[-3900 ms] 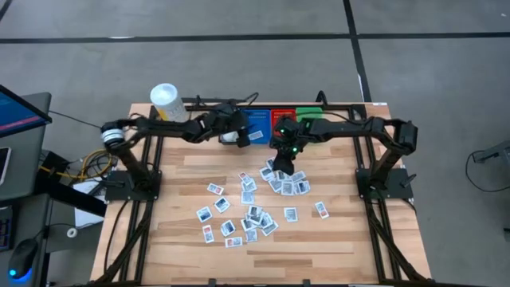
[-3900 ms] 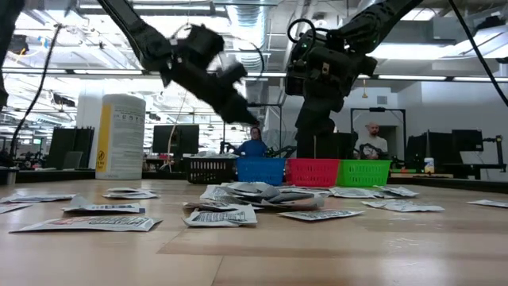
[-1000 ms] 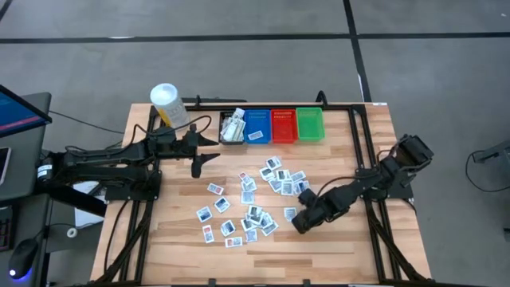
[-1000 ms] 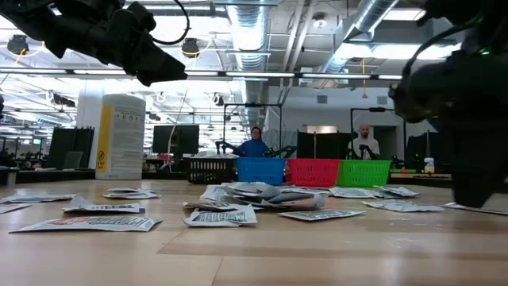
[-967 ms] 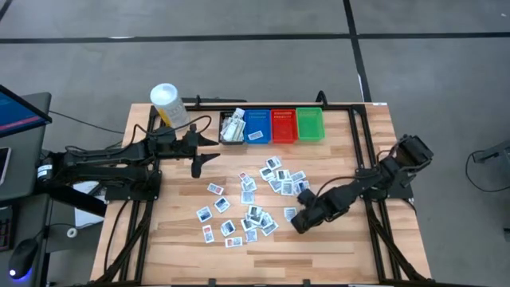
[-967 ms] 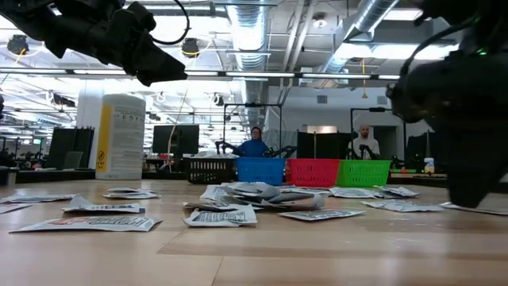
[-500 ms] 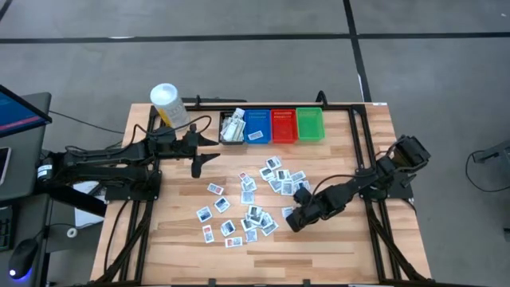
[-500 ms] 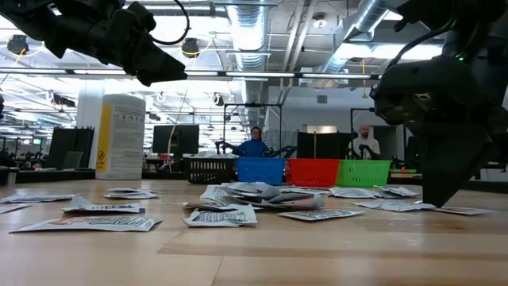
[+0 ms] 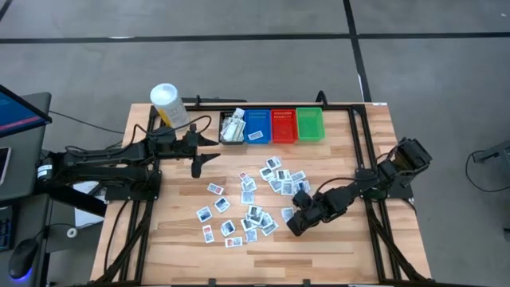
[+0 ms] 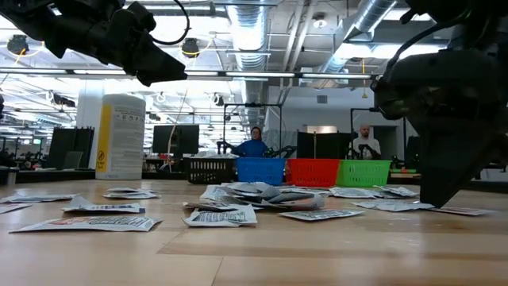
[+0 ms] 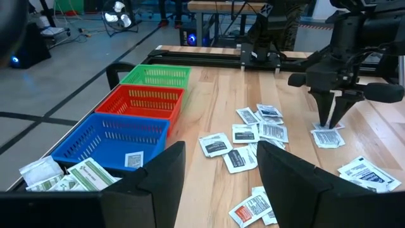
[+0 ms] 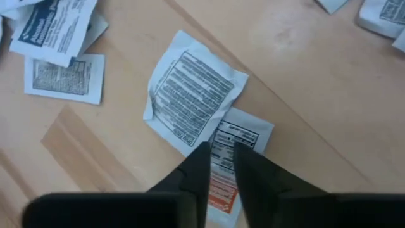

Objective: Pick & Place First Aid Supplies
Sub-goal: Put the orange ointment pack in the blue bin

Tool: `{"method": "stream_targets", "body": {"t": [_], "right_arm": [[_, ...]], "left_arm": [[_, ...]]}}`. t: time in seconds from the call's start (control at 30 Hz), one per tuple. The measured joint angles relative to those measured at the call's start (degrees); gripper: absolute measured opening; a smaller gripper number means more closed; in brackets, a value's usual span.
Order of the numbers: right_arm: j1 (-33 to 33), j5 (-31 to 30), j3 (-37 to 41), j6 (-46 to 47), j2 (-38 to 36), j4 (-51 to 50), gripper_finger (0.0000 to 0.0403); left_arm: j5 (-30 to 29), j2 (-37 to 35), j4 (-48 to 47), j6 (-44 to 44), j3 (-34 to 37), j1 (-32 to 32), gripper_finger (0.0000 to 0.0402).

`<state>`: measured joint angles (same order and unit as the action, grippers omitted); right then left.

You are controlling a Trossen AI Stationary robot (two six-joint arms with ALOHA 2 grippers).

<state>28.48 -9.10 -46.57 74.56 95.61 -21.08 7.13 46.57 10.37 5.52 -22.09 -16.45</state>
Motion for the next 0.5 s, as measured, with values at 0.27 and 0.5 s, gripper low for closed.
{"method": "stream_targets", "body": {"t": [0.27, 0.5], "right_arm": [[0.06, 0.62, -0.2, -2.08, -0.11, -1.43, 0.0145], [0.06, 1.61, -0.18, -2.16, -0.17, -7.08, 0.0153]], "left_arm": [[0.01, 0.0, -0.02, -0.02, 0.0, 0.0, 0.0197], [0.01, 0.0, -0.04, -0.27, 0.0, 0.0, 0.0197]]}}
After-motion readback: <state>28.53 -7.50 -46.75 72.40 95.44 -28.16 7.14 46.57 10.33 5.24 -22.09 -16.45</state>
